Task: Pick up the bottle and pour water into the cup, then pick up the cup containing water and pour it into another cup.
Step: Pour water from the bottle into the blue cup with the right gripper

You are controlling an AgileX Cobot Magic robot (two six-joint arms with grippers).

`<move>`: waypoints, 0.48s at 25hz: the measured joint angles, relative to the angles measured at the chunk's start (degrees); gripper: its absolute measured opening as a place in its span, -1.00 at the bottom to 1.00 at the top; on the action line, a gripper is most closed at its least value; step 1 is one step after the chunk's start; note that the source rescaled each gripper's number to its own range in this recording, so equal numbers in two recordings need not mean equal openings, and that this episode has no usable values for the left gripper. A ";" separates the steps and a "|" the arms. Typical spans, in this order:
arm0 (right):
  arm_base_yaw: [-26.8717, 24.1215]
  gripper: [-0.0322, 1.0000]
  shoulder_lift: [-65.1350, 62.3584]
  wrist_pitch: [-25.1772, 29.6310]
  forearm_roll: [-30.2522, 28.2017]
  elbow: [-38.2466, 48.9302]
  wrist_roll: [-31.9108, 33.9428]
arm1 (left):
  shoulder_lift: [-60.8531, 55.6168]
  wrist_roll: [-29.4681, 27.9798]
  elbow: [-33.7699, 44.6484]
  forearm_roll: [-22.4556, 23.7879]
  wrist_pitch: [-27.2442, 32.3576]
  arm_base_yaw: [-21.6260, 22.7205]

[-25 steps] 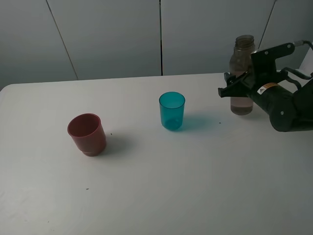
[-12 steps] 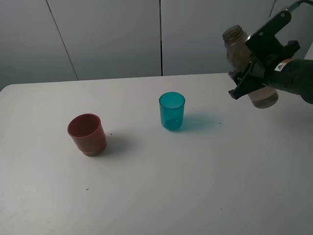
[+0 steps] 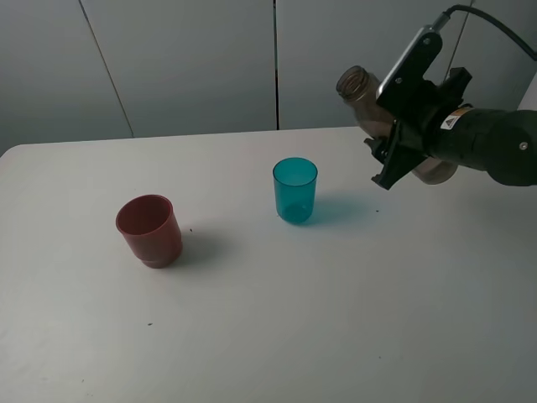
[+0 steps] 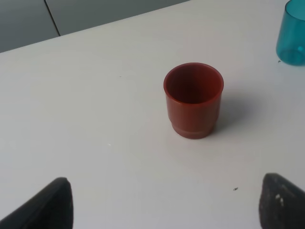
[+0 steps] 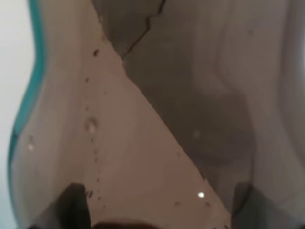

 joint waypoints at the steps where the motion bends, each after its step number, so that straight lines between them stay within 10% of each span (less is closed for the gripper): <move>1: 0.83 -0.94 0.00 0.00 1.32 0.00 -2.77 | 0.00 0.00 0.00 0.00 0.00 0.00; 12: 6.15 -0.94 5.55 -1.63 16.54 -1.51 -25.10 | 0.00 0.00 0.00 0.00 0.00 0.00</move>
